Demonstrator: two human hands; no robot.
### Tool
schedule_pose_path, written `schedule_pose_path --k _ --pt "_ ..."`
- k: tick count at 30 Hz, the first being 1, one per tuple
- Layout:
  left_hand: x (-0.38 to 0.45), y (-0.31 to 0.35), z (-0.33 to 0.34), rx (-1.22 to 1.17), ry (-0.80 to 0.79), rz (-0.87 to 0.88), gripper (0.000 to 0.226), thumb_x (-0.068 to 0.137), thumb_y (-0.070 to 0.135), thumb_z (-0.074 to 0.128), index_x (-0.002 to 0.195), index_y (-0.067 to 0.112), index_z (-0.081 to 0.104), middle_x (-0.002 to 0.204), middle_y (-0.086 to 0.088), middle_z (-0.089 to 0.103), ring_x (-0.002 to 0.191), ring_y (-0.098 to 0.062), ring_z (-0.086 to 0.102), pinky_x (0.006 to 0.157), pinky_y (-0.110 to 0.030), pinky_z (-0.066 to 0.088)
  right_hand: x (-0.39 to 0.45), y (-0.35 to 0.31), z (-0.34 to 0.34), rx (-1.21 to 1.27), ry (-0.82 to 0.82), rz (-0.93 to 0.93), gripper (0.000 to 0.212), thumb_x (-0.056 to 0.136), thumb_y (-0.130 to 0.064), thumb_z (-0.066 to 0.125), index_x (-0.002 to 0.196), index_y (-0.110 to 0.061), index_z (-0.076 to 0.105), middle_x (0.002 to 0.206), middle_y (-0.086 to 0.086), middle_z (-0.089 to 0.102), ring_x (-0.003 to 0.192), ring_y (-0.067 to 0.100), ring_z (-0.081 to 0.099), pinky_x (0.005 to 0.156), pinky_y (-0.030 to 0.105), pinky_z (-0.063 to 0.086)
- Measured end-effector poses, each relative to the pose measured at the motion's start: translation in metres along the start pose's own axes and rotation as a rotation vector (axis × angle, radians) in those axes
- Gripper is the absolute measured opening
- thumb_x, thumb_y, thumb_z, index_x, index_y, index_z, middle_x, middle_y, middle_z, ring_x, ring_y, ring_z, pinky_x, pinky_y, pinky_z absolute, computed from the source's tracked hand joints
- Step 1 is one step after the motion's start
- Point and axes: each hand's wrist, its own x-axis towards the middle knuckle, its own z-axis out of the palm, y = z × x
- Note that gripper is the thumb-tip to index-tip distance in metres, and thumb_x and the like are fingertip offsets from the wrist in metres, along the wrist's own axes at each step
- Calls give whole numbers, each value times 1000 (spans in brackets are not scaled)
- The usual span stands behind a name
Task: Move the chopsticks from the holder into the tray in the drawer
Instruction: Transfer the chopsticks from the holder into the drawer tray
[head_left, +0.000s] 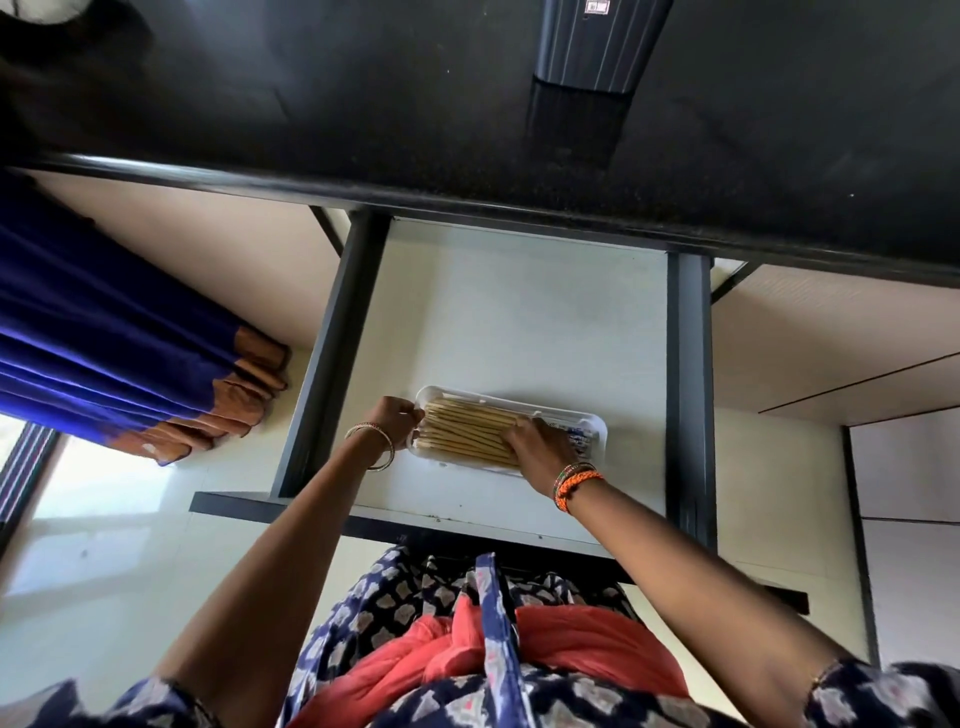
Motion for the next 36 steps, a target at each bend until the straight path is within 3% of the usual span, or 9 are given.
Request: schedule_pose_path --k 3,7,9,15,20,23,27,33,36 --pt "0 -1 1 -11 8 12 21 92 3 50 86 -11 64 71 -14 54 75 -26 53 76 -39 51 2 -1 4 -2 42 25 20 82 9 49 93 -5 58 101 17 57 93 35 58 61 35 39" --pt "-5 0 -1 105 15 35 22 91 7 51 93 -8 67 61 -6 55 51 -14 47 37 -8 39 11 0 5 83 -57 -41 17 83 8 47 90 -6 53 95 18 58 82 36 62 60 33 41" --pt "-5 0 -1 113 24 36 22 91 8 51 94 -6 67 57 -1 53 50 -11 46 32 -5 35 15 2 5 112 -86 -47 18 82 8 46 91 -7 50 96 18 57 80 34 61 60 32 41" --pt "-4 0 0 86 31 20 21 91 9 52 95 -6 66 70 -11 58 57 -21 53 60 -28 50 16 3 1 183 -140 -50 26 77 8 44 94 -12 48 99 16 58 79 29 55 64 34 44" --pt "-5 4 -2 168 3 33 22 92 11 50 95 -2 67 65 -7 58 54 -17 53 53 -23 44 19 -2 -3 156 -186 -36 24 80 7 42 92 -12 49 100 20 60 84 33 61 62 30 36" --pt "-7 17 -6 221 0 54 22 90 11 54 107 0 63 96 -21 66 91 -34 62 80 -33 48 23 -6 -18 183 -160 -6 18 82 1 46 88 -11 58 101 18 65 90 36 64 65 30 42" --pt "-9 68 -24 261 124 226 31 90 9 54 119 -3 54 104 -26 65 95 -36 62 78 -29 43 26 3 -81 317 9 -13 18 83 -11 52 93 -19 66 101 8 71 96 30 65 78 35 50" --pt "-13 224 -53 255 276 660 29 87 3 46 112 4 62 115 -18 67 106 -33 62 90 -31 46 66 40 -232 628 492 5 22 79 5 51 83 -6 69 72 3 66 65 16 60 65 28 48" --pt "-11 300 -61 208 257 788 34 84 0 45 114 7 61 113 -14 68 105 -29 63 88 -18 42 95 72 -294 686 720 112 17 79 6 54 83 -1 69 75 9 69 68 15 62 69 26 50"
